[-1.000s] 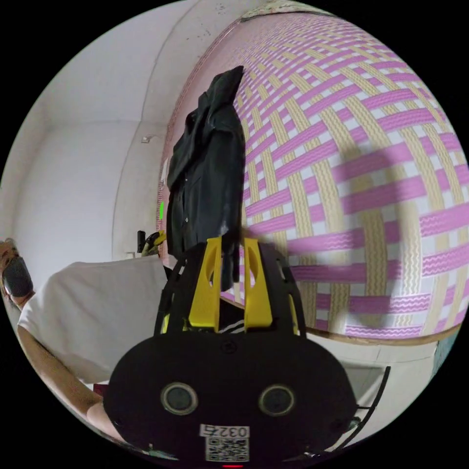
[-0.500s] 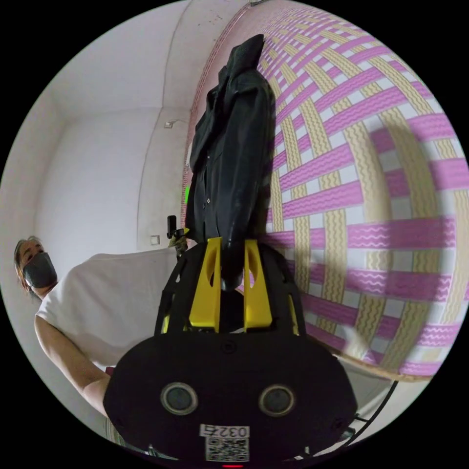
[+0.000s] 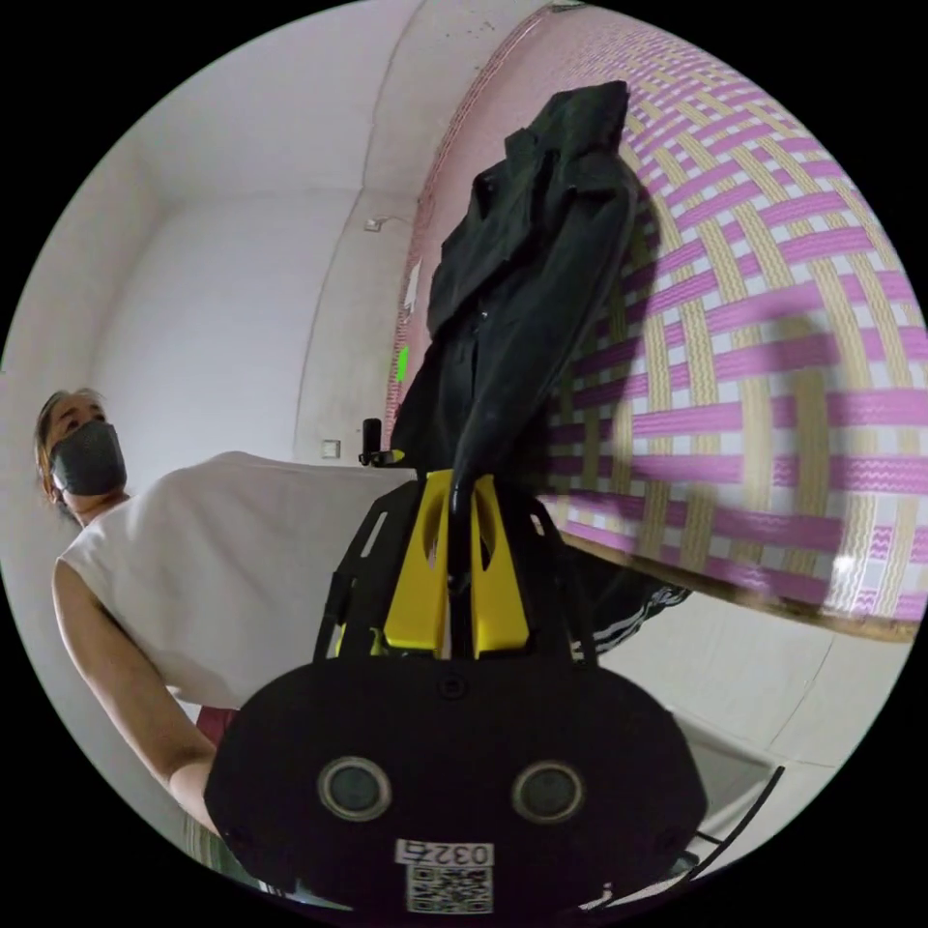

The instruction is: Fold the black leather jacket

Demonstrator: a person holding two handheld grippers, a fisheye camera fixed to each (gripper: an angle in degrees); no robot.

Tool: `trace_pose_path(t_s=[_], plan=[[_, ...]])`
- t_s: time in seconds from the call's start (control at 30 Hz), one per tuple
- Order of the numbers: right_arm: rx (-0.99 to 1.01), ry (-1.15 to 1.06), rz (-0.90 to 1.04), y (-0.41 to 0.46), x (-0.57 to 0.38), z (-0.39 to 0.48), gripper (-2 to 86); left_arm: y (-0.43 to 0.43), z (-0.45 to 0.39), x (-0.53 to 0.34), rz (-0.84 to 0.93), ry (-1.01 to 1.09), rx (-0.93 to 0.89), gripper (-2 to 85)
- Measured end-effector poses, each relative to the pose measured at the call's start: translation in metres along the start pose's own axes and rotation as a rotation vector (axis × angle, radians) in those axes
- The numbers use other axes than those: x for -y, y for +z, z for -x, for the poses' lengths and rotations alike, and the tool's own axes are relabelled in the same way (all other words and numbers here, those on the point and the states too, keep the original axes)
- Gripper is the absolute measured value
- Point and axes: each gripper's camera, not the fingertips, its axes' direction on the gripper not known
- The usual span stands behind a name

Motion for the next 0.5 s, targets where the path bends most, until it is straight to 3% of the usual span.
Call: trace_pose_path(t_s=[0.17,0.3,0.4,0.5], plan=[[0.073,-0.118,-0.057,-0.017,0.048,0.028,0.0,-0.044,-0.042,0.047,-0.038,0.157,-0.104,-1.3],[0.042,-0.171,-0.107,-0.039,0.136,0.049,0.1,-0.099,-0.077,0.135,-0.128,0.269,-0.109,-1.2],[0.064,-0.19,-0.186,-0.054,0.199,0.055,0.3,-0.136,-0.081,0.199,-0.238,0.239,-0.116,-1.1],[0.04,-0.159,-0.256,-0.061,0.256,0.048,0.5,-0.163,-0.057,0.256,-0.357,0.069,-0.09,-1.1]])
